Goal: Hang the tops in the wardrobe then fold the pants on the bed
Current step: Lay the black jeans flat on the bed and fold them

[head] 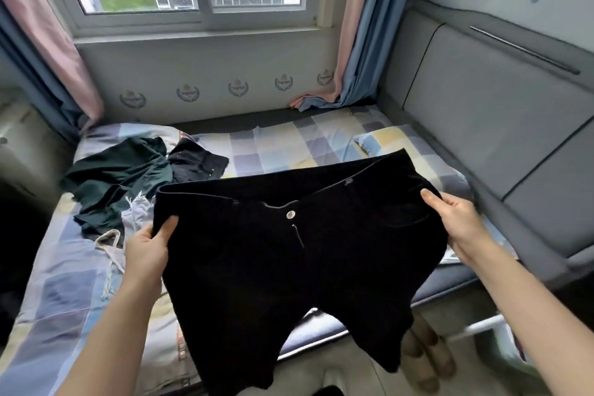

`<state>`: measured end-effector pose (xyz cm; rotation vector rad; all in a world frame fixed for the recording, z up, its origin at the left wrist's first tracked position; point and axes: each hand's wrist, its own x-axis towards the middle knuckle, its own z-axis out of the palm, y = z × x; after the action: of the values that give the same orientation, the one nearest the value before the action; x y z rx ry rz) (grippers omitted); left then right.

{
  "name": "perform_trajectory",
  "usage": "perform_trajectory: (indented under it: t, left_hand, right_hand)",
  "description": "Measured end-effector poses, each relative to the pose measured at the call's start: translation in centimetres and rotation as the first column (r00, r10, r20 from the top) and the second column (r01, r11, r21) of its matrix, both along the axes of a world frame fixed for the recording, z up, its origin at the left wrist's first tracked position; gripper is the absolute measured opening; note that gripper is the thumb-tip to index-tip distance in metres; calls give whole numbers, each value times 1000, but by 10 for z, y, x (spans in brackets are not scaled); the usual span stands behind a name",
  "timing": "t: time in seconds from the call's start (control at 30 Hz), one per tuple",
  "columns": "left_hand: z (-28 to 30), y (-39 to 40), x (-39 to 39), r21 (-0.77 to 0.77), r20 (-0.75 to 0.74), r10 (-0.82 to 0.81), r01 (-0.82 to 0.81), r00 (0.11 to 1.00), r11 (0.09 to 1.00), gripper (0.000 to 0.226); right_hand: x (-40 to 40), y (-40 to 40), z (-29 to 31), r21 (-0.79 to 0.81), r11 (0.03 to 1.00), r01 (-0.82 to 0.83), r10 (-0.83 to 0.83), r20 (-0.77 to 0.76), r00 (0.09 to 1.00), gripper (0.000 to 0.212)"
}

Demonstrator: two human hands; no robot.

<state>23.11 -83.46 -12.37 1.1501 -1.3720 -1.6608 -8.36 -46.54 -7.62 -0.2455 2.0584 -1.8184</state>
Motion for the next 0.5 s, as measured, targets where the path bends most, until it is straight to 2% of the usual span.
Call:
perform_trajectory:
  t: [0.17, 0.23, 0.37, 0.5]
  left_hand:
    - [-15, -16, -34, 29, 67, -54, 52, 996, 998, 8]
    - [-22, -25, -53, 7, 91, -30, 30, 995, 1000, 2]
    - [-44, -37, -94, -1, 165, 42, -43, 985, 999, 13]
    - [-71, -47, -143, -4, 220, 102, -104, 970, 995, 8]
  right_hand:
    - [-49, -7, -18, -11, 1000, -21, 22, 62, 998, 23]
    - [-77, -16, -26, 6, 999, -51, 50, 71, 996, 25]
    - [-136, -46, -46, 56, 981, -183, 176, 120, 977, 34]
    - [-189, -85, -75, 85, 961, -265, 242, 214, 946, 37]
